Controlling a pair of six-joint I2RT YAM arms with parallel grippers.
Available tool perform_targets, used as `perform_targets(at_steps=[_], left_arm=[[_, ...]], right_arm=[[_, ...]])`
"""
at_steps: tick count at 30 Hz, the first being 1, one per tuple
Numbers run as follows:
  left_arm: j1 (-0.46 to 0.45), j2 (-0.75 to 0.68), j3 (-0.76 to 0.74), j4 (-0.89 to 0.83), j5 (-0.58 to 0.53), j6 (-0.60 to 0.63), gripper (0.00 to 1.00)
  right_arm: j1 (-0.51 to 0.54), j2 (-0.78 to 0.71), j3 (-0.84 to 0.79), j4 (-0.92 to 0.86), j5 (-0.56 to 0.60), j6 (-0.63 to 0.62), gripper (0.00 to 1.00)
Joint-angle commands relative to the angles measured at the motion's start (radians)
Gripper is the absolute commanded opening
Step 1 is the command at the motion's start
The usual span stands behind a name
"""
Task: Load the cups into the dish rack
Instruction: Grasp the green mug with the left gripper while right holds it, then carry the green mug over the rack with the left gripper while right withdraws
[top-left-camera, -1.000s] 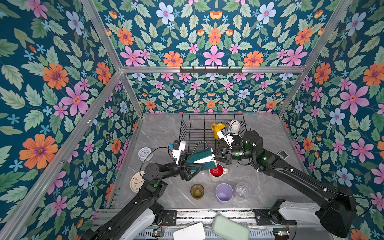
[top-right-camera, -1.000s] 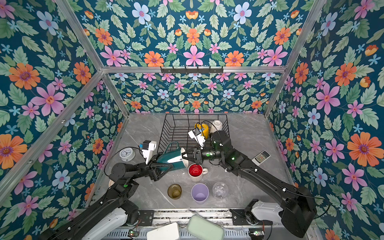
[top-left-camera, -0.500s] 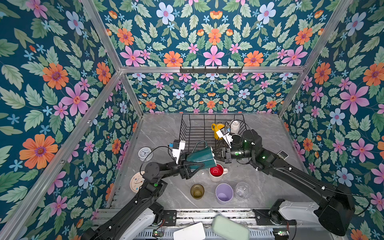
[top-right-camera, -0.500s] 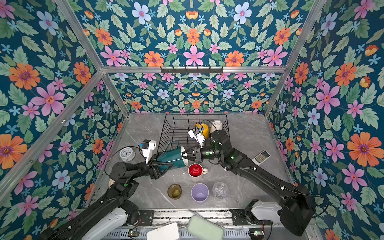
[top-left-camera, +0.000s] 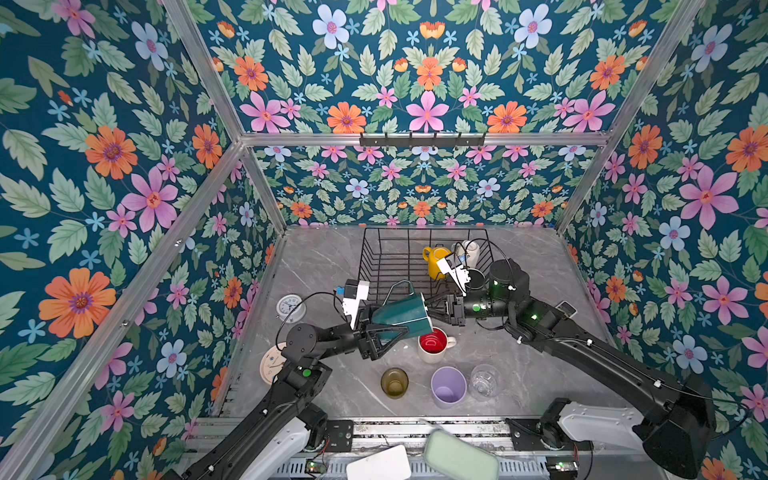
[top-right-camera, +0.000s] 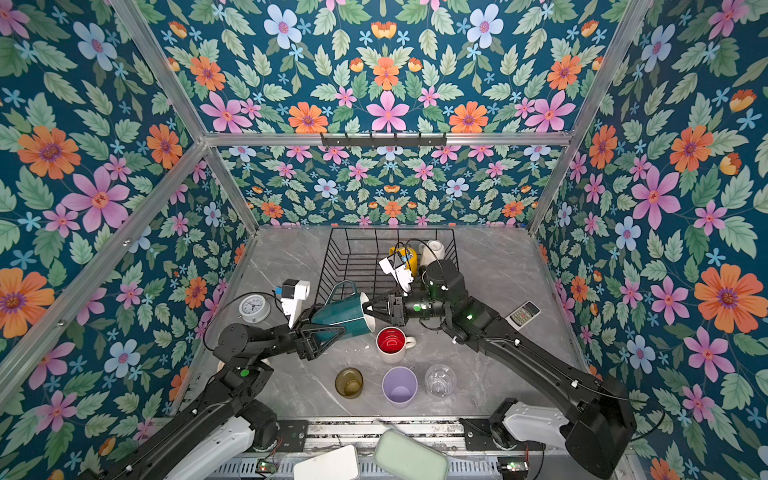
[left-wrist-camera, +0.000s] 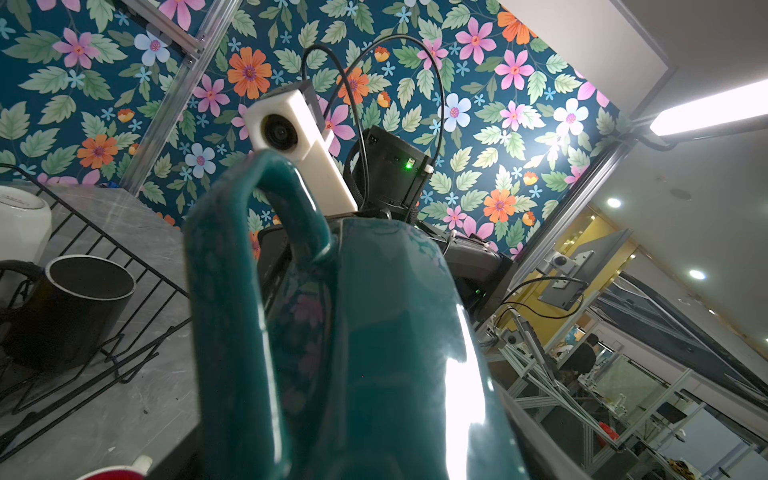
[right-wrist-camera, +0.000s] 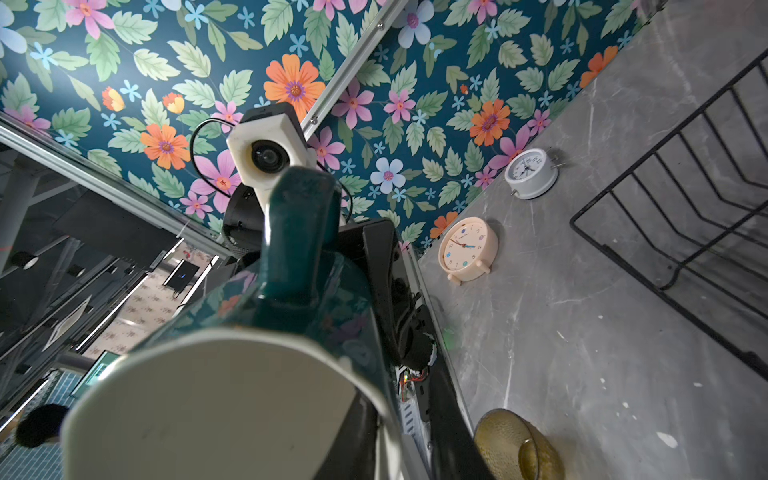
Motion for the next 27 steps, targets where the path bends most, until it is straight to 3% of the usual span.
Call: perform_targets(at_steps=[1,7,12,15,21,27], left_arm=[[-0.001,-0.026,0.030,-0.008,-0.028,0.062,0.00],[-0.001,-0.049,0.095,-0.187,-0.082,0.147,0.00],[-0.001,-0.013,0.240,-0.558,-0.192,0.318,0.00],[-0.001,0.039,0.344,-0.756,-0.273,0.409,0.00],[-0.001,0.222,0.589,-1.090,-0.471,0.571,0.00],[-0.001,0.447,0.819,-1.298,-0.639,0.688,0.00]], right_arm=[[-0.003,-0.021,0.008,-0.043,0.072,-0.033,0.34],[-0.021,-0.078,0.007,-0.132,0.145,-0.054,0.53],[-0.035,-0.174,-0.025,-0.235,0.307,-0.094,0.78],[-0.036,-0.237,-0.051,-0.282,0.409,-0.121,0.88],[-0.036,-0.296,-0.056,-0.374,0.505,-0.152,0.93],[-0.036,-0.323,-0.065,-0.425,0.557,-0.150,0.95]])
